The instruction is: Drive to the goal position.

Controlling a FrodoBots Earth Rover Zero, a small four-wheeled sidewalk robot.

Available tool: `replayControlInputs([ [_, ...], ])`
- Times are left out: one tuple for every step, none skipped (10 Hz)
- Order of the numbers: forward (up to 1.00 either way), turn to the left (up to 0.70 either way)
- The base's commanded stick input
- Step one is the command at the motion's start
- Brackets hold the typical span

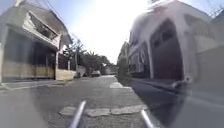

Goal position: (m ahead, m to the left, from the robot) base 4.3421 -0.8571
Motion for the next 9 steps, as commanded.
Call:
replayControlInputs([
  [0.85, 0.0],
  [0.85, 0.0],
  [0.85, 0.0],
  [0.85, 0.0],
  [0.85, 0.0],
  [0.85, 0.0],
  [0.85, 0.0],
  [0.85, 0.0],
  [0.85, 0.0],
])
